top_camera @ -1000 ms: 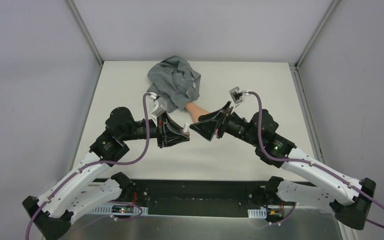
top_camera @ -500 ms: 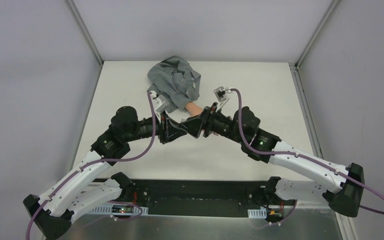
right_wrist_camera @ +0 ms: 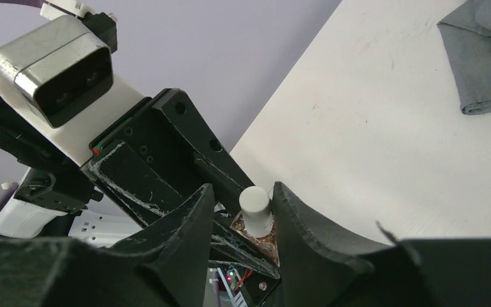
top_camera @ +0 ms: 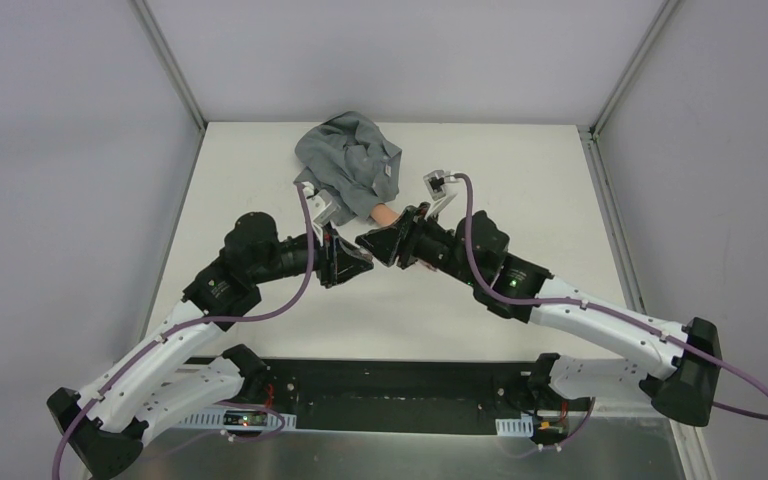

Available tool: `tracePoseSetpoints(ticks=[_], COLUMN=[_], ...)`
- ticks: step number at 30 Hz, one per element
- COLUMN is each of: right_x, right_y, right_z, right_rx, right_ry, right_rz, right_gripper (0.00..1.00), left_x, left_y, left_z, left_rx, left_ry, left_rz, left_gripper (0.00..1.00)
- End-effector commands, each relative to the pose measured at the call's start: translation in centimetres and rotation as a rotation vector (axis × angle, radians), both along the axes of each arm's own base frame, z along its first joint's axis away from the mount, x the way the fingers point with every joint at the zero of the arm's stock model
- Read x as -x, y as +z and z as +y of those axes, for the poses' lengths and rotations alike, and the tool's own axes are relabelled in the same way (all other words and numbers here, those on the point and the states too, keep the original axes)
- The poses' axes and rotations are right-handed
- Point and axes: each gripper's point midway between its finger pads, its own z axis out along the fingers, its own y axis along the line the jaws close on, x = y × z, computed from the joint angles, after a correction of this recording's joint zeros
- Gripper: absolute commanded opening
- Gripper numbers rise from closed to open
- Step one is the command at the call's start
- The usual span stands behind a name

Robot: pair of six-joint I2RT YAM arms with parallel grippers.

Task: Paint the nails
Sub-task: Unscrew the nail polish bottle.

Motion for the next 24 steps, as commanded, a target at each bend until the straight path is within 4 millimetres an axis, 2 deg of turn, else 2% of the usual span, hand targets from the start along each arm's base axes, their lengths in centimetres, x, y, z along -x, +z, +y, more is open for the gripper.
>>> tracePoseSetpoints(ticks=[1, 10, 14, 24], right_x=[-0.5, -1.0, -1.3, -1.3], right_y=[3.0, 1.0, 0.3, -0.8], right_z=[0.0, -0.1, -0.2, -0.8], right_rx=[-0.06, 0.006, 0.021, 0.055], right_ry=[-0.036, -0.069, -0.082, -0.066], right_rz=[-0.025, 0.009, 0.011, -0.024], right_gripper=[0.39, 0.21, 0.0, 0.0], left_x=[-0.1, 0.0, 0.0, 0.1], left_y=[2.6, 2.8, 2.8, 2.7], left_z=[0.2, 0.2, 0.2, 0.0], left_rx=[0.038, 0.041, 0.04, 0.036], left_ry=[0.008, 0.008, 0.008, -0.013], left_rz=[-0.076, -0.075, -0.072, -0.059], left_gripper=[0.0, 0.0, 0.0, 0.0])
